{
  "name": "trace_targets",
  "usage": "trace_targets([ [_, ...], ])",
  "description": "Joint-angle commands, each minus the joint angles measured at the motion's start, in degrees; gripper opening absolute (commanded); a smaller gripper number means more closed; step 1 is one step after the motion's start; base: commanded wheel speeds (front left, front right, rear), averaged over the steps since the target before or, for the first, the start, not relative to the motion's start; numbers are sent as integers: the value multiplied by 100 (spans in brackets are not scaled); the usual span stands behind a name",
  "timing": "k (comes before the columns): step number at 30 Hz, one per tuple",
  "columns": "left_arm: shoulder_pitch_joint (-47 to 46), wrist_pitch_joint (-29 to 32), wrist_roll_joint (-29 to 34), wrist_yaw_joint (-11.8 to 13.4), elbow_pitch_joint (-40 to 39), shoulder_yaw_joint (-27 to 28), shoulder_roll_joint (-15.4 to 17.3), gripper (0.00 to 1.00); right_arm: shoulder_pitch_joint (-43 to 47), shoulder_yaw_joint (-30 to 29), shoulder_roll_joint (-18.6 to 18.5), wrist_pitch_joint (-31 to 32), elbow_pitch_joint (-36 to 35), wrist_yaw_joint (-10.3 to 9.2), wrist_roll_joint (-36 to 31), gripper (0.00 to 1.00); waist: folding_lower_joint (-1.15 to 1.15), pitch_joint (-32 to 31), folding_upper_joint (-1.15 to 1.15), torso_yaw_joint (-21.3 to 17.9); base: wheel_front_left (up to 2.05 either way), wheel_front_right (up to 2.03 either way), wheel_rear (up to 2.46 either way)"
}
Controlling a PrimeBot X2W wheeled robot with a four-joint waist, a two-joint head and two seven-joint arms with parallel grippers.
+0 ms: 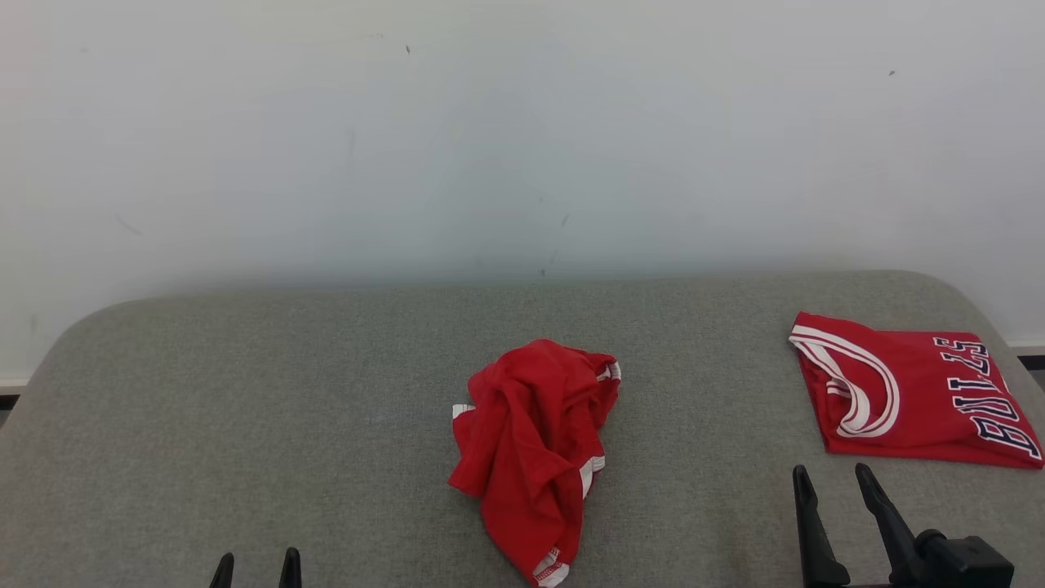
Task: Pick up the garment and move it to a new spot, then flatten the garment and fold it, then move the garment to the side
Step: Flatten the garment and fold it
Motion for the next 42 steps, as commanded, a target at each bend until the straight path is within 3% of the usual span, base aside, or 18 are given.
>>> trace_targets([
  [1, 24, -23, 49, -44, -19, 33, -28, 100, 27, -15, 0, 0, -23, -15, -43, 100, 0, -4, 0, -12, 0, 0, 0],
  [8, 131, -23, 56, -74, -61, 65, -54, 100, 18, -18, 0, 24, -42, -15, -72, 100, 0, -16, 0, -81, 0, 0, 0],
  [13, 125, -24, -28, -83, -110, -41, -50, 100, -59, 97, -1, 28, -34, -15, -98, 100, 0, -26, 0, -342, 0, 0, 0],
  [20, -591, 118, -80, -85, 155, -929, 73, 100, -128, 259, -2, 92, -50, -15, -170, 100, 0, 52, 0, -1010, 0, 0, 0],
  [26, -1562, 430, -116, -70, 630, -1449, -95, 100, -230, 314, -8, 135, -73, -15, -236, 100, 0, 219, 0, -1742, 0, 0, 0],
  [31, -2283, 851, 107, 682, 1466, -1428, -244, 100, -259, 278, -27, 160, -140, -15, -246, 100, 0, 391, 0, -2320, 0, 0, 0],
  [36, -2720, 1189, 148, 750, 1961, -1657, -297, 100, -246, 298, -22, 145, -136, -15, -213, 100, 0, 518, 0, -2622, 0, 0, 0],
  [42, -3097, 1768, 230, 1385, 2791, -1604, -314, 100, -303, 341, -13, 92, -129, -15, -176, 100, 0, 641, 0, -2763, 0, 0, 0],
])
